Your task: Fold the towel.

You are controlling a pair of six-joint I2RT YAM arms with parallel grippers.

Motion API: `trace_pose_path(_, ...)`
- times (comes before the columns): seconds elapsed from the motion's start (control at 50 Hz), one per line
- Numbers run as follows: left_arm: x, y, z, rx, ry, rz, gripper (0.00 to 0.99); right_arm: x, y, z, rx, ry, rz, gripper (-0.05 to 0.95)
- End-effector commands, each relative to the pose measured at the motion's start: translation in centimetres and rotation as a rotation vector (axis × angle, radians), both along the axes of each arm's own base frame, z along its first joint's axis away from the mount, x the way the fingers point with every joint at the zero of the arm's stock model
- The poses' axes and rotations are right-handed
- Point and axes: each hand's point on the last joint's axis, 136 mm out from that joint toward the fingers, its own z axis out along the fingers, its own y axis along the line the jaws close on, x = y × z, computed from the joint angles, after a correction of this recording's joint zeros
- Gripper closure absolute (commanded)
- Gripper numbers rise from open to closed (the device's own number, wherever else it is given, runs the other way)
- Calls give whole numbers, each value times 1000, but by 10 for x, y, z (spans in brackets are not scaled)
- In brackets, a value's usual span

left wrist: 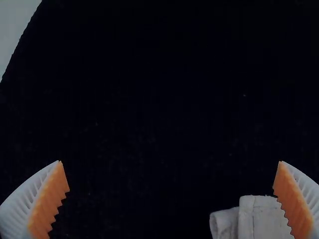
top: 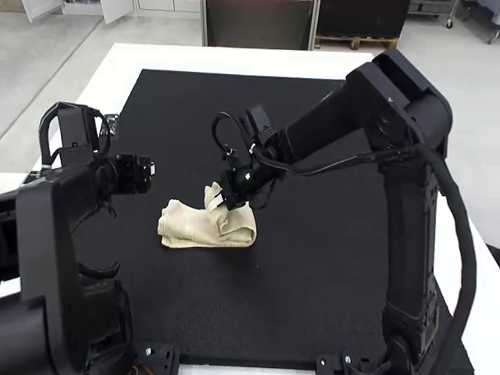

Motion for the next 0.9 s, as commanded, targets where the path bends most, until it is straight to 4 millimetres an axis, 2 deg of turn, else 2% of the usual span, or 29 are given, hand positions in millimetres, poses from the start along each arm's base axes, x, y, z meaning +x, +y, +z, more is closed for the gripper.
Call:
trace_pose_path(0.0,4,1,16,-3,-48,-1,33,0,18,10,36,-7,26,921)
trace_pose_path(0.42,4,1,15,-10,-52,6,33,2,54,10,60,-19,69,921)
trace_pose_path(0.88,4,1,14,-12,-51,6,34,4,72,14,79,-26,82,920)
